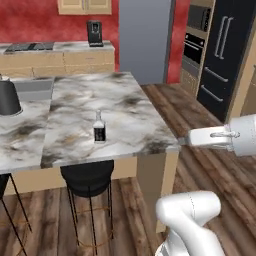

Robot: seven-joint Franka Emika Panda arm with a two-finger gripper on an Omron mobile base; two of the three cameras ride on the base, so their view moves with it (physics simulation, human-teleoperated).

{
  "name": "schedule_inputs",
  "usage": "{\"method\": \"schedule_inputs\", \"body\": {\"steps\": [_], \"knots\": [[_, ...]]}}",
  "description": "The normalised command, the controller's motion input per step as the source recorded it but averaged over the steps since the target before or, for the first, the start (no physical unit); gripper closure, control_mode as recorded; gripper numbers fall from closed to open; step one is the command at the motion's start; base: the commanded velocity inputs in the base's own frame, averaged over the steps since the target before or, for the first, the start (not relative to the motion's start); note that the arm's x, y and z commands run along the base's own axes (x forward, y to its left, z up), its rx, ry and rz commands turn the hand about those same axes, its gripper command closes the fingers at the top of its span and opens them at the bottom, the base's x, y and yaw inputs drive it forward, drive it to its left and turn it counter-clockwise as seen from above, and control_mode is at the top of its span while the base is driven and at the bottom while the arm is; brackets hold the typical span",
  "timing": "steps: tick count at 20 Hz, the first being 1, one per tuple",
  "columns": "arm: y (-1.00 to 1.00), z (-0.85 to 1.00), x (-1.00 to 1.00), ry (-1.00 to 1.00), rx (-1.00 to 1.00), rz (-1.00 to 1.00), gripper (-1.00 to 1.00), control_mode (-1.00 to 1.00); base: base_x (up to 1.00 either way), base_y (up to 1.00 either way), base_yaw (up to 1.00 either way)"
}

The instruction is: Get the candle and the liquor from the cabinet and move them to the dining counter.

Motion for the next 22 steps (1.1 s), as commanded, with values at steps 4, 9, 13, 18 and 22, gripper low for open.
{"method": "schedule_inputs", "body": {"steps": [4,9,13,18,22], "knots": [[0.0,0.0,0.0,0.0,0.0,0.0,-1.0,1.0,-0.03,-0.19,-0.61],[0.0,0.0,0.0,0.0,0.0,0.0,-1.0,1.0,0.0,-0.27,-0.62],[0.0,0.0,0.0,0.0,0.0,0.0,-1.0,1.0,0.03,-0.3,-0.6],[0.0,0.0,0.0,0.0,0.0,0.0,-1.0,1.0,0.2,-0.43,-0.54],[0.0,0.0,0.0,0.0,0.0,0.0,-1.0,1.0,0.38,-0.46,-0.46]]}}
